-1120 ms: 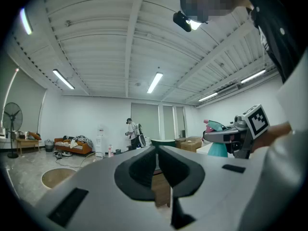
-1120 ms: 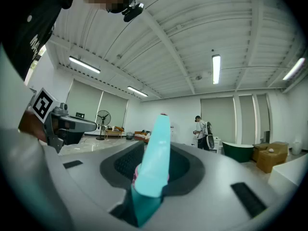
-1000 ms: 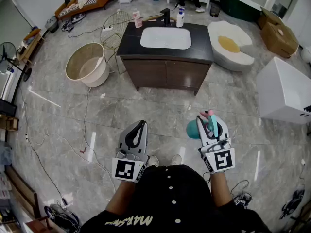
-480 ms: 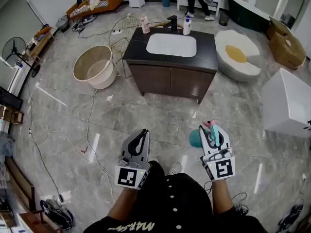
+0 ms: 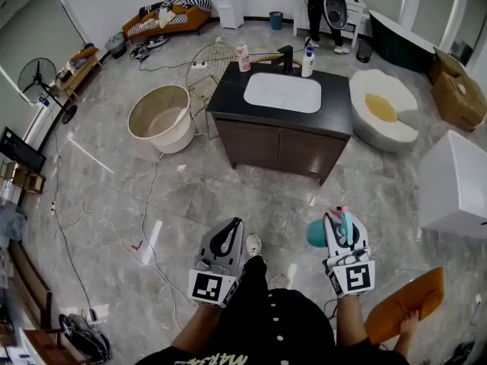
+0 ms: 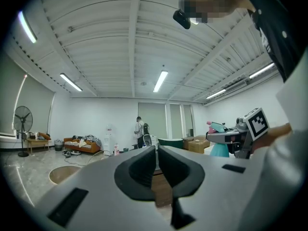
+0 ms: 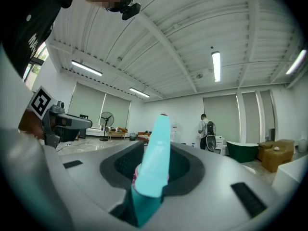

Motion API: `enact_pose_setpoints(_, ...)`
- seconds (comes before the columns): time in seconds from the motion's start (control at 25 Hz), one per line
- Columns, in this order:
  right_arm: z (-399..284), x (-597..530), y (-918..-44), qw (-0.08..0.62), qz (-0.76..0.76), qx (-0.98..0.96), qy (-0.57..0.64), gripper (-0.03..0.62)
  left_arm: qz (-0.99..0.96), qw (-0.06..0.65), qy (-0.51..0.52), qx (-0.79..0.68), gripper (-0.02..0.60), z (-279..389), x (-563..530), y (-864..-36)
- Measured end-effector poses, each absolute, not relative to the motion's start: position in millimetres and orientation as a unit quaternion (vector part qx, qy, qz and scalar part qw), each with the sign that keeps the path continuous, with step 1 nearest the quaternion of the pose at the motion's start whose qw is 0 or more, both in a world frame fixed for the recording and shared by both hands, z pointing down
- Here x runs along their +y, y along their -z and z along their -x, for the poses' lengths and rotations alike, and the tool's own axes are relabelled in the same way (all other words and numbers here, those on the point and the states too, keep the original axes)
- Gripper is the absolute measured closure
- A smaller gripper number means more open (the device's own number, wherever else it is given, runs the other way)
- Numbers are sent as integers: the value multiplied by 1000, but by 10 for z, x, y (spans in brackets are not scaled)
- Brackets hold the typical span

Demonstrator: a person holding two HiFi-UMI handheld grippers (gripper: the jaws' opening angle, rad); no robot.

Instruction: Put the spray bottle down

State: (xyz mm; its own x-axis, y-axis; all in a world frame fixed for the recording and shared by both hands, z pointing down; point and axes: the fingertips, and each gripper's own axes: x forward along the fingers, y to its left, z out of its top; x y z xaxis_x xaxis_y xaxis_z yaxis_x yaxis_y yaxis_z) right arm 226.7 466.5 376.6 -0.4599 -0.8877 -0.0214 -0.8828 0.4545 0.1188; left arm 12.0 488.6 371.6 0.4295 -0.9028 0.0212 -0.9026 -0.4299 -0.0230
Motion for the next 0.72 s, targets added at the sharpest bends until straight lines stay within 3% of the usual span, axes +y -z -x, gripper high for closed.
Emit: enact_pose_setpoints(0.72,-1958,3209,-3735,37,-528,-846,64,485,850,1,1,527,557,228,3264,-3745)
